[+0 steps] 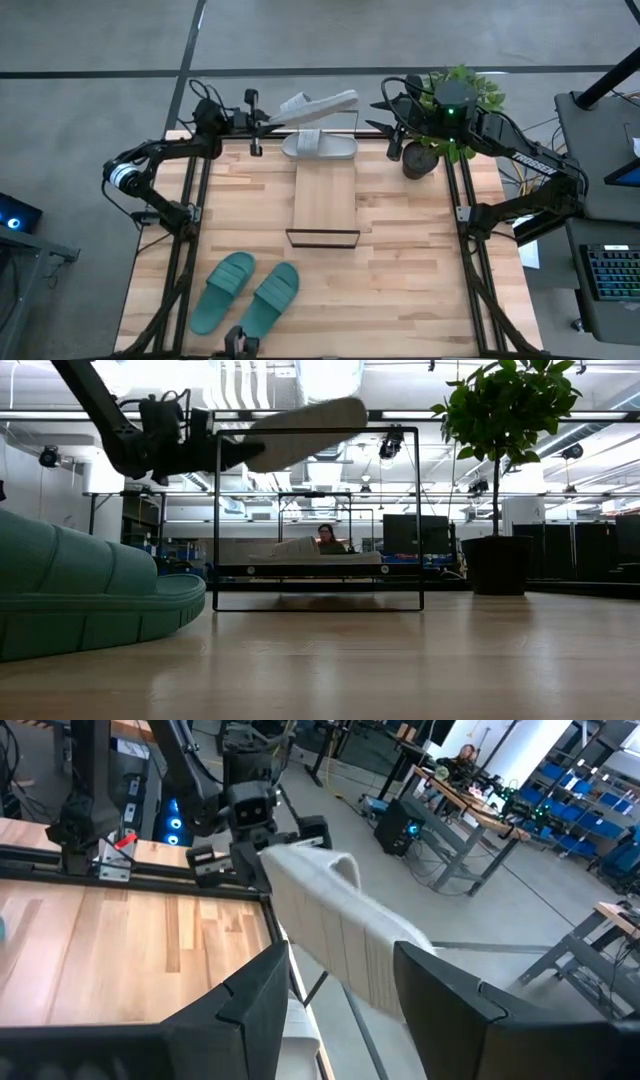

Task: Pick and place slides into the shelf
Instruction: Put the gray slipper on the shelf

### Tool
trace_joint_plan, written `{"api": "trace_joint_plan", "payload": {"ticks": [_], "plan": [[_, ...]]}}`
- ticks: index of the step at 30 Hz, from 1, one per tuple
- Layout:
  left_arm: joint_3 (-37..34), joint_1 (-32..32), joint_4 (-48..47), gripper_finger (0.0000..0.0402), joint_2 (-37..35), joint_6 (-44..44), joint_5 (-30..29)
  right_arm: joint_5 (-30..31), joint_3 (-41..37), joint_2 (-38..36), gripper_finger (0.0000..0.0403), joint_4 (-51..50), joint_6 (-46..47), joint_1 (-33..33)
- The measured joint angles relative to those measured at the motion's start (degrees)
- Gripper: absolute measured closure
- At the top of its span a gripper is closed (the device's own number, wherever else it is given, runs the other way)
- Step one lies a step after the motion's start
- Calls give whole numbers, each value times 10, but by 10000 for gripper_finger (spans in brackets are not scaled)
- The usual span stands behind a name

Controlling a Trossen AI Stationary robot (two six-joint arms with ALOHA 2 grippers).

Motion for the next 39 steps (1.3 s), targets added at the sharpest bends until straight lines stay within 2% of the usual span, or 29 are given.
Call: {"api": "trace_joint_plan", "payload": {"ticks": [7,11,16,18,29,34,39], "plan": [[-35,-1,-51,390,-12,132,-18,0,-1,0,230,0,0,0],[-43,-1,-137,390,-37,219,-24,0,-1,0,230,0,0,0],[-59,-24,-284,390,-87,361,-142,0,-1,0,230,0,-1,0],[-68,-31,-314,390,-106,387,-159,0,-1,0,230,0,-4,0],[-145,-68,-337,390,-208,429,-122,1,-1,0,230,-7,-5,0],[-175,-89,-352,390,-205,534,-117,1,-1,0,230,-13,-5,0],[-178,-98,-344,390,-173,548,-135,1,-2,0,230,-13,0,0]]}}
